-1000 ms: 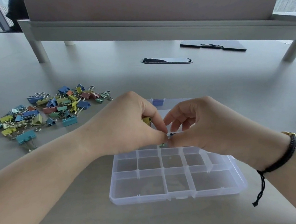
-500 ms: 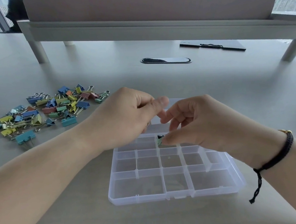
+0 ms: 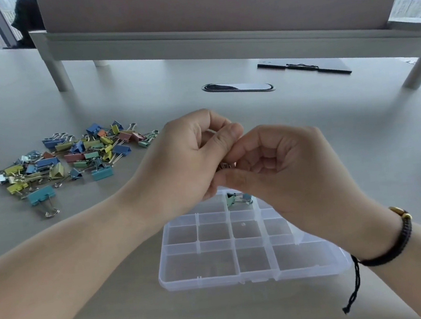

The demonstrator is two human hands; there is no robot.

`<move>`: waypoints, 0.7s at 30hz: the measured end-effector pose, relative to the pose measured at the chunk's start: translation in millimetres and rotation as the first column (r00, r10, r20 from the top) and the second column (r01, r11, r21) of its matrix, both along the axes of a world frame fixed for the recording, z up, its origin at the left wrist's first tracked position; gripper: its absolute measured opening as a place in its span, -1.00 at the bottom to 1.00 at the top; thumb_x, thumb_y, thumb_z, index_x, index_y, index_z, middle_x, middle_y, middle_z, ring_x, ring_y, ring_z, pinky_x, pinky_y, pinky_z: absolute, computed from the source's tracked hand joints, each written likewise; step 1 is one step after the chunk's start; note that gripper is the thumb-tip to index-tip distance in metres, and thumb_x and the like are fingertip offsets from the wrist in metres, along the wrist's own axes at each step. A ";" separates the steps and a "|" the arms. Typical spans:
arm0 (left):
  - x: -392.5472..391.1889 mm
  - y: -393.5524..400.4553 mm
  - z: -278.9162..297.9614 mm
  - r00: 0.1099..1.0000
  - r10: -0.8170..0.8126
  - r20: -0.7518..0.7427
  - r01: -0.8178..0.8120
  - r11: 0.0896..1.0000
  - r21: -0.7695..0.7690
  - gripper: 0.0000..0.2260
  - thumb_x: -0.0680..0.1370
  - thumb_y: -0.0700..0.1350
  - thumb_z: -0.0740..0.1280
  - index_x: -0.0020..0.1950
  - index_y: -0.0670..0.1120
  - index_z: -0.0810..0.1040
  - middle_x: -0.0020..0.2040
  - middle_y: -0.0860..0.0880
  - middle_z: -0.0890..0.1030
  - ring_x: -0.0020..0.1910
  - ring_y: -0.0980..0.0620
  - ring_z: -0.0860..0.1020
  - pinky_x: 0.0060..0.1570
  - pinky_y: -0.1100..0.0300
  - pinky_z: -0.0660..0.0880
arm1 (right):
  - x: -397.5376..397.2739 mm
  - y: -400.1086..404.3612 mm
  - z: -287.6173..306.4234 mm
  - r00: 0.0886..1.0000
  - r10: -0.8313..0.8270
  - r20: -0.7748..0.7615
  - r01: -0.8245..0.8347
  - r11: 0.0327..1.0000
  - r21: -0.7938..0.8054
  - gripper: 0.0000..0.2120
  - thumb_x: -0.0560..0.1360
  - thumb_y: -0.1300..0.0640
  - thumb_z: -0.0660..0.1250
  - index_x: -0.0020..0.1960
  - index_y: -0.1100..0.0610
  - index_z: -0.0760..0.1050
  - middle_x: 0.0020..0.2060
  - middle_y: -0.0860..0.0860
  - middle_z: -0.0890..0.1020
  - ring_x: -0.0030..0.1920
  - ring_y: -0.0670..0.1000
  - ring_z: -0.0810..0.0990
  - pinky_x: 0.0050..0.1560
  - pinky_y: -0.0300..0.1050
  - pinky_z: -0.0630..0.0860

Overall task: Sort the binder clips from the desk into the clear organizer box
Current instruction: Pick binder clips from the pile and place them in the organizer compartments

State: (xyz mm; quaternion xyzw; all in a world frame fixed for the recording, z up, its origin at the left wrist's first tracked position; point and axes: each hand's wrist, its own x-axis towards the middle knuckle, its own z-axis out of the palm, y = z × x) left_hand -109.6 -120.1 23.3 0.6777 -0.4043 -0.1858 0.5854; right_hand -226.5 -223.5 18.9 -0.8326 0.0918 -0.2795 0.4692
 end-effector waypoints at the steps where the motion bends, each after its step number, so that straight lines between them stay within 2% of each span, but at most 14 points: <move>1: 0.3 -0.5 -0.8 1.000 0.000 -0.023 0.000 1.000 0.003 -0.81 0.59 -0.03 0.30 -0.08 -0.12 0.60 -0.41 -0.03 0.57 -0.59 0.04 0.35 -0.55 0.28 0.33 | 0.3 -1.2 -0.2 1.000 -0.005 -0.009 0.005 1.000 0.003 -0.89 0.33 0.18 0.59 -0.20 0.09 0.67 -0.35 0.04 0.69 -0.31 0.13 0.66 -0.20 0.12 0.62; 4: -0.4 -0.7 -0.7 0.996 -0.006 -0.087 0.007 1.000 0.012 -0.80 0.61 -0.06 0.29 -0.06 -0.15 0.62 -0.32 -0.11 0.57 -0.54 0.06 0.37 -0.56 0.30 0.31 | -0.4 -5.3 1.1 1.000 -0.014 -0.012 0.014 1.000 0.019 -0.92 0.36 0.17 0.56 -0.16 0.06 0.70 -0.32 0.02 0.71 -0.31 0.12 0.67 -0.21 0.11 0.63; 6: -1.2 -0.8 0.7 0.991 -0.024 -0.134 0.025 1.000 0.007 -0.80 0.62 -0.10 0.28 -0.05 -0.19 0.63 -0.32 -0.17 0.54 -0.51 0.09 0.37 -0.57 0.31 0.27 | -1.3 -7.0 1.9 1.000 0.001 -0.005 0.000 0.999 0.036 -0.93 0.39 0.18 0.54 -0.15 0.06 0.70 -0.33 -0.02 0.72 -0.36 0.03 0.64 -0.24 0.01 0.65; 9: -0.2 0.0 3.4 0.969 -0.079 -0.234 0.084 0.996 0.012 -0.77 0.63 -0.12 0.26 -0.02 -0.26 0.62 -0.39 -0.12 0.46 -0.47 0.09 0.37 -0.57 0.29 0.20 | -1.6 -10.9 2.7 1.000 0.028 0.001 -0.028 0.993 0.112 -0.93 0.43 0.24 0.49 -0.11 0.11 0.70 -0.33 -0.04 0.73 -0.36 -0.05 0.65 -0.24 -0.14 0.65; 14: 1.5 1.8 6.2 0.916 -0.121 -0.381 0.144 0.989 0.031 -0.82 0.63 -0.17 0.25 0.02 -0.21 0.62 -0.30 -0.09 0.51 -0.43 0.12 0.42 -0.57 0.29 0.21 | -1.5 -17.6 1.6 1.000 0.023 -0.018 -0.019 0.977 0.210 -0.94 0.44 0.26 0.48 -0.10 0.23 0.69 -0.32 0.13 0.72 -0.33 0.05 0.68 -0.18 -0.05 0.67; 21: 0.1 3.6 10.2 0.888 -0.130 -0.441 0.169 0.984 0.051 -0.84 0.63 -0.23 0.21 0.06 -0.18 0.59 -0.29 -0.10 0.52 -0.42 0.10 0.41 -0.57 0.32 0.26 | -1.6 -17.4 0.4 0.998 0.030 -0.049 -0.020 0.981 0.191 -0.92 0.45 0.23 0.46 -0.08 0.19 0.70 -0.29 0.08 0.73 -0.32 0.00 0.69 -0.17 -0.09 0.66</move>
